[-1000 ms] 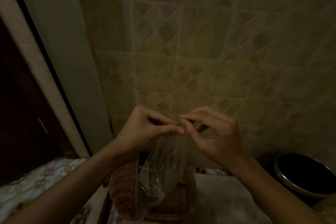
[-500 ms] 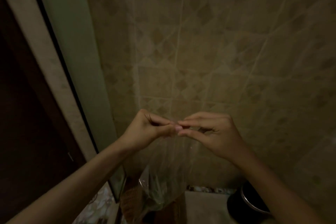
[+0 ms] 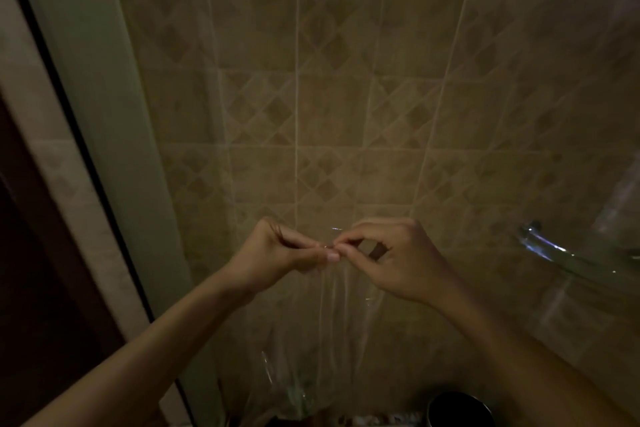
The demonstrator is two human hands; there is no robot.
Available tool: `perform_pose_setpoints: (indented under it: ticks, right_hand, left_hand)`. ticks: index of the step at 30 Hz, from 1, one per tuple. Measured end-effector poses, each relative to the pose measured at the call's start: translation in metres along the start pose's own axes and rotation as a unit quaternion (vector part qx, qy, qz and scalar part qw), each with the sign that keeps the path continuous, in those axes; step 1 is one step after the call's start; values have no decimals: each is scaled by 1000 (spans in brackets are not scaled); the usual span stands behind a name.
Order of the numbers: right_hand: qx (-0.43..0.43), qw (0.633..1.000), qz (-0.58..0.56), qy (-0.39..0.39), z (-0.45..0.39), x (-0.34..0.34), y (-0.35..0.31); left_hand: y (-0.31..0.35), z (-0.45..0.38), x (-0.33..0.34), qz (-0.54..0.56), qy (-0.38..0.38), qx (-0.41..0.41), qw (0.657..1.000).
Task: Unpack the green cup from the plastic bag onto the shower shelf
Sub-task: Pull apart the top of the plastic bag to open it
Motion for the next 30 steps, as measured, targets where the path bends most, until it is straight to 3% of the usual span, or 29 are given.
perform_pose_setpoints:
  ticks: [5,12,16,18,23,30]
  right_hand:
    - [40,999,23,12,-35,-35,-5]
    - [9,997,73,4,-55,-52,-12]
    - [35,993,90,70,-58,-61,-10]
    - [68,990,78,91,-57,-70,-1]
    - [93,995,-13,34,-54,-60,-3]
    - [176,976,-95,88,-32,-21,1]
  left_hand:
    - [50,-15,-3,-19,5,27,999]
    - [77,-22,-7,-37,17,48,998]
    - [78,-17,-11,-39,41,46,997]
    - [73,-13,-17,-21,52,38,998]
    - [62,-12,-23,-16,48,37,998]
    - [51,-8,-30,-28,46,38,998]
Point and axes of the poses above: each hand's wrist, its own z-axis away from the middle knuckle, its own x-axis out of the palm, y = z × x, the point moved 2 cm from there along -z, towards the middle knuckle, and after that the axes turned 8 degrees about -x, right-handed, at the moved point
